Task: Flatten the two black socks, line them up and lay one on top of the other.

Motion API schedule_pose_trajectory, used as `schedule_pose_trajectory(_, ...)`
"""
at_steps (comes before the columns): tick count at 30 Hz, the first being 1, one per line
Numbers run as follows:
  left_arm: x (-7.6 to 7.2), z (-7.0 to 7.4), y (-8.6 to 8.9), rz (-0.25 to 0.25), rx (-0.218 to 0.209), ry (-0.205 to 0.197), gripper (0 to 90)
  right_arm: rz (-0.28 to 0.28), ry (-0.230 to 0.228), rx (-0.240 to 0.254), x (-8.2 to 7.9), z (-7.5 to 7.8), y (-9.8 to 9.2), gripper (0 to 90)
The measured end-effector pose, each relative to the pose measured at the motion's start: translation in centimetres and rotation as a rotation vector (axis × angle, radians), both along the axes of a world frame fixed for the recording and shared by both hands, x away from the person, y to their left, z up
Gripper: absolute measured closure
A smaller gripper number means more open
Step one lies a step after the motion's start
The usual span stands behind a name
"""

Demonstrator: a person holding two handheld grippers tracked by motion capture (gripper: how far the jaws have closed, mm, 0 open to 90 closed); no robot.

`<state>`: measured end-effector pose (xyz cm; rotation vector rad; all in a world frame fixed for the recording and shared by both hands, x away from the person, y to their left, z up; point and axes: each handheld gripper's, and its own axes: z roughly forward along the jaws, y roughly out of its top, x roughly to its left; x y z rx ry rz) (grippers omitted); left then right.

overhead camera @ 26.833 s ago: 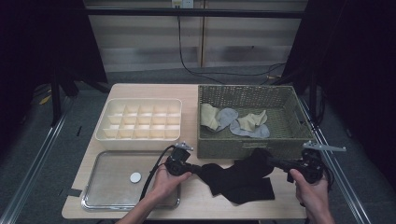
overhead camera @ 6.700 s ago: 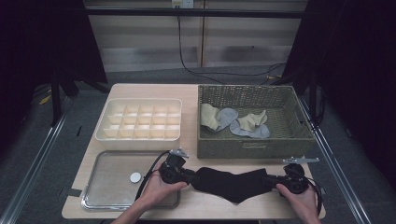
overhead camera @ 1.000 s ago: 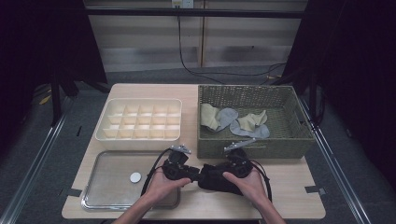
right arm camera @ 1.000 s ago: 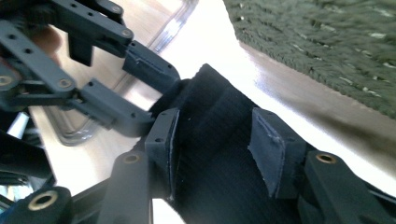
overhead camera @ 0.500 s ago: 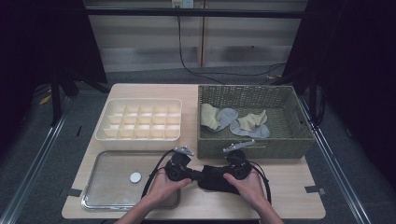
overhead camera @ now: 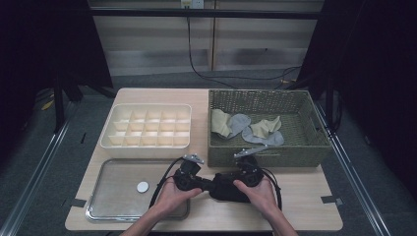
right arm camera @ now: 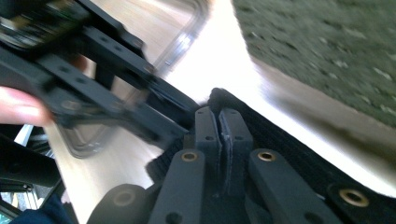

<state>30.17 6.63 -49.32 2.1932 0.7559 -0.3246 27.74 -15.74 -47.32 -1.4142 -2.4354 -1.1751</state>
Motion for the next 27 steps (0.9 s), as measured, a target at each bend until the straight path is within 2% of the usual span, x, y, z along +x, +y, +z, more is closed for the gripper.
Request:
schedule_pose_trajectory(6,-0.3,0.1,0.0,-0.012,0.004,-0.002,67.8,0.004,0.021,-0.014,0.1,-0.8,0.1,86.3)
schedule_pose_trajectory(8,-0.3,0.0,-0.1,-0.021,0.005,0.004,67.9,0.012,0.013,-0.048,-0.1,-1.0,0.4,86.2)
schedule_pose_trajectory(10,-0.4,0.0,-0.2,-0.019,0.008,0.0,67.6,0.006,0.013,-0.032,-0.2,-1.1,0.3,85.7)
schedule_pose_trajectory(12,-0.3,0.0,0.0,-0.018,0.006,0.003,65.4,0.003,0.022,-0.024,-0.3,-1.2,-0.1,80.9)
schedule_pose_trajectory(13,-0.2,0.1,0.0,-0.01,-0.006,0.011,64.8,0.0,0.014,-0.022,-0.3,-1.0,-0.3,80.0)
schedule_pose_trajectory(14,-0.2,0.2,0.2,-0.012,0.007,0.0,63.9,0.001,0.009,-0.001,-0.4,-0.7,-0.6,78.2)
schedule_pose_trajectory(17,-0.2,0.7,0.6,-0.008,-0.036,0.002,65.4,0.013,-0.022,0.035,-0.9,0.6,-1.5,75.0)
schedule_pose_trajectory(21,-0.6,1.6,0.8,0.0,-0.054,-0.03,68.9,0.003,-0.035,0.015,-1.9,1.3,-2.9,69.6)
schedule_pose_trajectory(25,-0.6,2.6,0.4,-0.021,-0.07,-0.058,73.3,-0.044,-0.027,-0.002,-2.6,1.0,-4.8,64.8)
schedule_pose_trajectory(27,-0.5,3.0,0.2,-0.022,-0.076,-0.058,73.7,-0.081,-0.029,-0.007,-2.8,1.0,-5.8,62.2)
